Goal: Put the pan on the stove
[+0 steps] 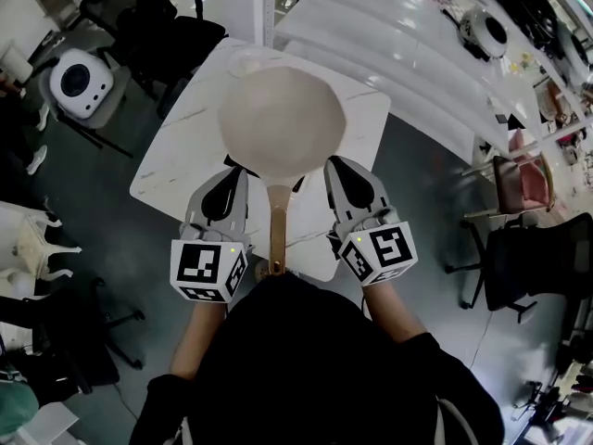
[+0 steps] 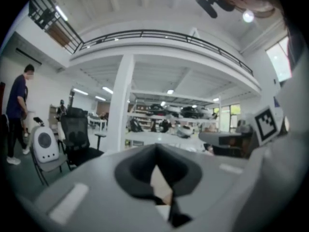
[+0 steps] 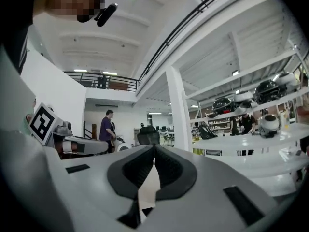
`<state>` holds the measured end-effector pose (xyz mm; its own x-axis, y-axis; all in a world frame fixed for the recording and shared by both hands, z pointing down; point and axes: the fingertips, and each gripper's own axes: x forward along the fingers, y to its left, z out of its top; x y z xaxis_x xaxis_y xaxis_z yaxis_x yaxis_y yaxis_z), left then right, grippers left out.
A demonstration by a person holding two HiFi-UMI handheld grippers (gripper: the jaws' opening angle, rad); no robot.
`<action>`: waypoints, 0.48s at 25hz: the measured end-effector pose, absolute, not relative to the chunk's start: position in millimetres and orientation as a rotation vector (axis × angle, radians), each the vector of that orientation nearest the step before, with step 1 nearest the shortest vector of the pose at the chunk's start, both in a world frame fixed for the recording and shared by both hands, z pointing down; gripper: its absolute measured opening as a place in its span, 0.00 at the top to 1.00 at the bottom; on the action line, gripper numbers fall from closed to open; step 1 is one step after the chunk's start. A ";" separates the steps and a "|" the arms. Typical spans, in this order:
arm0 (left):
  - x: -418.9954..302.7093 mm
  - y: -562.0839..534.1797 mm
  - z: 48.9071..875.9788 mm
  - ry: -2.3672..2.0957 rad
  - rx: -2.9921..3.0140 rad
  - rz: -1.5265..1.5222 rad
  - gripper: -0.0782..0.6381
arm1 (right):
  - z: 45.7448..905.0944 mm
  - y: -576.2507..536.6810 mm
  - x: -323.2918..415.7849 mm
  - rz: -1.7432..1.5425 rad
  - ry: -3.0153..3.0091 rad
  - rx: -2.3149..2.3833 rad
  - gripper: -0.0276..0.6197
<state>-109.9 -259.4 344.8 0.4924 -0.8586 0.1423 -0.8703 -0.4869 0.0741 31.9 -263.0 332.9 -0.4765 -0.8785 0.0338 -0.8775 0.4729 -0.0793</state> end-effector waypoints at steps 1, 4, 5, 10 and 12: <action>-109.5 -259.7 340.6 -1.537 2.601 0.128 0.88 | 328.0 -262.9 31.3 -0.097 2.679 -1.613 0.92; -107.9 -257.7 330.5 -1.595 2.611 0.104 0.88 | 315.7 -260.6 29.5 -0.007 2.660 -1.643 0.92; -107.3 -256.8 327.7 -1.610 2.614 0.095 0.88 | 312.2 -259.7 28.8 0.015 2.655 -1.650 0.92; -103.7 -253.0 320.3 -1.653 2.626 0.082 0.88 | 304.5 -255.0 26.8 0.093 2.650 -1.673 0.93; -102.5 -251.1 319.0 -1.659 2.631 0.085 0.88 | 303.0 -252.5 26.4 0.105 2.646 -1.675 0.93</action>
<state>-102.5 -251.1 319.0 0.4302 -0.9006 0.0621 -0.9022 -0.4313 -0.0041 26.4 -252.5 303.0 -0.4283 -0.9026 -0.0427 -0.9032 0.4261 0.0523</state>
